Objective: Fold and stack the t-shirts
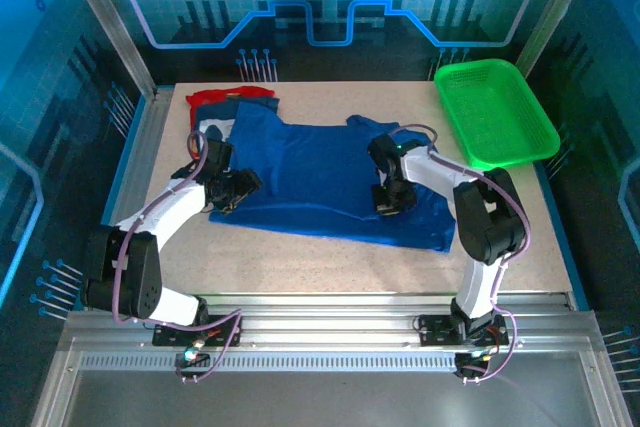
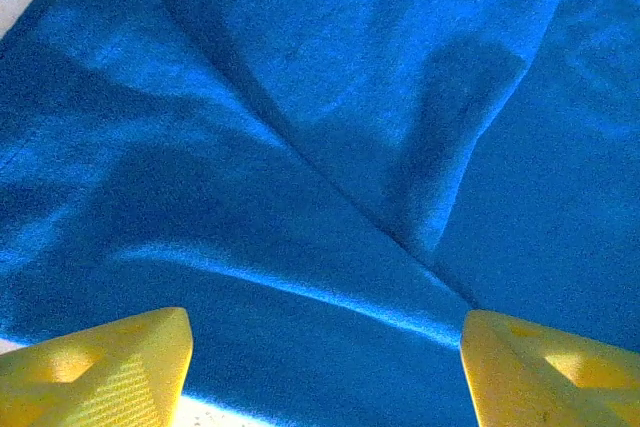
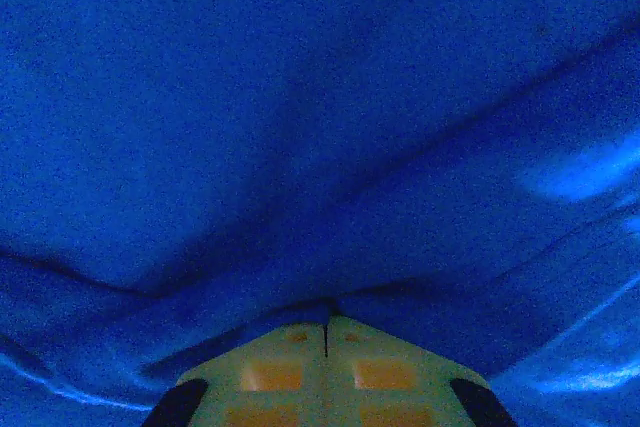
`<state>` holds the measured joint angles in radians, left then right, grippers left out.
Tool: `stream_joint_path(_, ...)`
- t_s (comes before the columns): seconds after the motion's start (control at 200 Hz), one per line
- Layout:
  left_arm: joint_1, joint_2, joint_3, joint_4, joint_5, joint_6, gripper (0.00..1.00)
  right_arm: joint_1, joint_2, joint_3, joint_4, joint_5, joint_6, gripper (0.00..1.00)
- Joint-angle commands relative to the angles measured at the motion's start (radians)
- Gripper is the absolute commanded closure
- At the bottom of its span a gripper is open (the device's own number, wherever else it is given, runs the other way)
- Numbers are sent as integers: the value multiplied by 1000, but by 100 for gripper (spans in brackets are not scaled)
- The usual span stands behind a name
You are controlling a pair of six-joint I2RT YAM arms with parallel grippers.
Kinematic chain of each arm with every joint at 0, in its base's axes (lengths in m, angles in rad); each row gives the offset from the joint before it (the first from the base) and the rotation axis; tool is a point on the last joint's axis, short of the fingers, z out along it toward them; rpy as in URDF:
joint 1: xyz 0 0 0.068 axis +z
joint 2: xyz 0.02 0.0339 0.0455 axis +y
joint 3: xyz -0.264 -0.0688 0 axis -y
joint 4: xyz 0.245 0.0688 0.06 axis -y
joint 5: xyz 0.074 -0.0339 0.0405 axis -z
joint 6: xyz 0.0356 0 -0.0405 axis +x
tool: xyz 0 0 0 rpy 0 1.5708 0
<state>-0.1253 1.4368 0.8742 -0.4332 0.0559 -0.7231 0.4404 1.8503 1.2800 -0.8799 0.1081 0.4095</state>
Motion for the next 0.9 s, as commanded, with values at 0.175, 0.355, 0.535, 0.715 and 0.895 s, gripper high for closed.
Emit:
stream_joint_path(0.175, 6, -7, -25, 7, 11, 37, 27, 23, 129, 190, -72, 69, -143, 100)
stream_joint_path(0.355, 6, 9, -37, 17, 37, 39, 28, 23, 241, 316, -91, 110, -223, 100)
stream_joint_path(0.535, 4, 10, -50, 21, 40, 42, 28, 31, 302, 427, -62, 98, -262, 97)
stream_joint_path(0.715, 4, 17, -53, 25, 47, 42, 28, 47, 326, 475, -53, 92, -280, 74)
stream_joint_path(0.895, 3, 18, -50, 22, 41, 45, 28, 29, 215, 400, -19, 135, -209, 52)
